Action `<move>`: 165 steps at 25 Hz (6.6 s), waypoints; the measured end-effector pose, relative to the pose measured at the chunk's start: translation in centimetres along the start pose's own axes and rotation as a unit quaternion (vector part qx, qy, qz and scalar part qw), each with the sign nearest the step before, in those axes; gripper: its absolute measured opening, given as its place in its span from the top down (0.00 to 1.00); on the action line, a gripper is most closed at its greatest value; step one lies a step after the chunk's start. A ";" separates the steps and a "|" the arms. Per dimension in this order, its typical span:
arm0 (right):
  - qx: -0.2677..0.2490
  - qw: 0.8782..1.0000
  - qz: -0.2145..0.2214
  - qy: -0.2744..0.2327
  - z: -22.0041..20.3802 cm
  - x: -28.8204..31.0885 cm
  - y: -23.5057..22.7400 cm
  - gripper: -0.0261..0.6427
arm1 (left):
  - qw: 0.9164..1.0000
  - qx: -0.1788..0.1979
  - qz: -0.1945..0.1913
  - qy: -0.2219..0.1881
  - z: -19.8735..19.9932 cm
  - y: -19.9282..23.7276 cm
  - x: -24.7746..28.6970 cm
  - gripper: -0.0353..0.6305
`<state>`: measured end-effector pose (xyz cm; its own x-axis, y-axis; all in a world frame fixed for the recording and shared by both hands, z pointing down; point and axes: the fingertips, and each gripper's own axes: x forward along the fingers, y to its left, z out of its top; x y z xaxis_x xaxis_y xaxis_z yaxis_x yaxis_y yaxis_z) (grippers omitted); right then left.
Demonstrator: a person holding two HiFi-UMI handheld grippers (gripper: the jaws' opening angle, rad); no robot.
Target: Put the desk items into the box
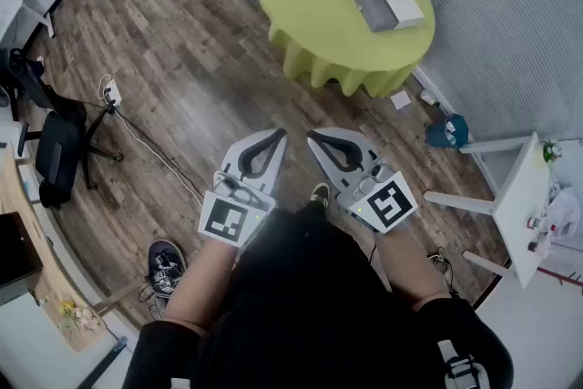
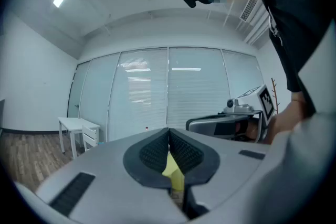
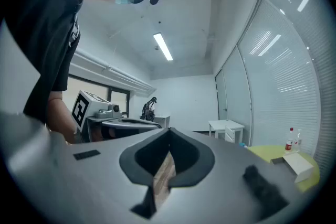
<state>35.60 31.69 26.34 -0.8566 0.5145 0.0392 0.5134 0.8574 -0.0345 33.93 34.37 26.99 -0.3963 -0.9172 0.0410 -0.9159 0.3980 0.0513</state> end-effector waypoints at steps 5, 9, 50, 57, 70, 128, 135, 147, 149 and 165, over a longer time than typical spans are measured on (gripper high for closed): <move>-0.020 1.000 0.003 0.018 -1.0 0.1 0.2 0.93 | 1.000 0.005 0.001 -0.002 -0.2 0.2 -0.4 0.93; -0.001 1.000 -0.005 0.011 -0.5 0.4 0.8 0.93 | 1.000 0.007 0.001 -0.002 0.2 0.4 -1.3 0.93; -0.017 1.000 0.021 -0.016 1.2 9.6 -8.1 0.94 | 1.000 0.001 -0.017 -0.009 2.0 10.4 7.2 0.93; -0.020 0.999 0.027 -0.006 0.8 9.3 -13.8 0.94 | 1.000 0.001 -0.003 -0.005 2.0 11.1 12.5 0.93; -0.004 1.000 0.029 -0.004 -0.4 10.0 -19.9 0.94 | 1.000 0.006 0.006 0.005 1.2 11.8 18.4 0.93; 0.026 0.990 -0.128 0.045 -4.8 32.9 -48.6 0.93 | 0.989 -0.007 -0.146 0.029 -2.4 40.0 44.3 0.93; 0.036 0.991 -0.124 0.045 -6.0 32.4 -53.6 0.93 | 0.988 0.005 -0.148 0.040 -3.9 39.7 49.5 0.93; 0.051 0.985 -0.154 0.054 -10.5 33.8 -60.0 0.93 | 0.987 0.017 -0.150 0.061 -8.9 42.6 55.7 0.93; 0.053 0.983 -0.162 0.064 -11.9 34.1 -60.8 0.93 | 0.985 0.008 -0.157 0.076 -10.6 43.2 56.5 0.93; 0.072 0.965 -0.225 0.117 -23.1 36.9 -67.2 0.93 | 0.961 0.017 -0.204 0.184 -23.8 46.0 64.8 0.93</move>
<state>-29.32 -6.75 53.16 -0.9473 0.0935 0.3064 0.0658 0.9929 -0.0994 -32.35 -6.40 55.77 0.0405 -0.9264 0.3743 -0.9943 -0.0006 0.1062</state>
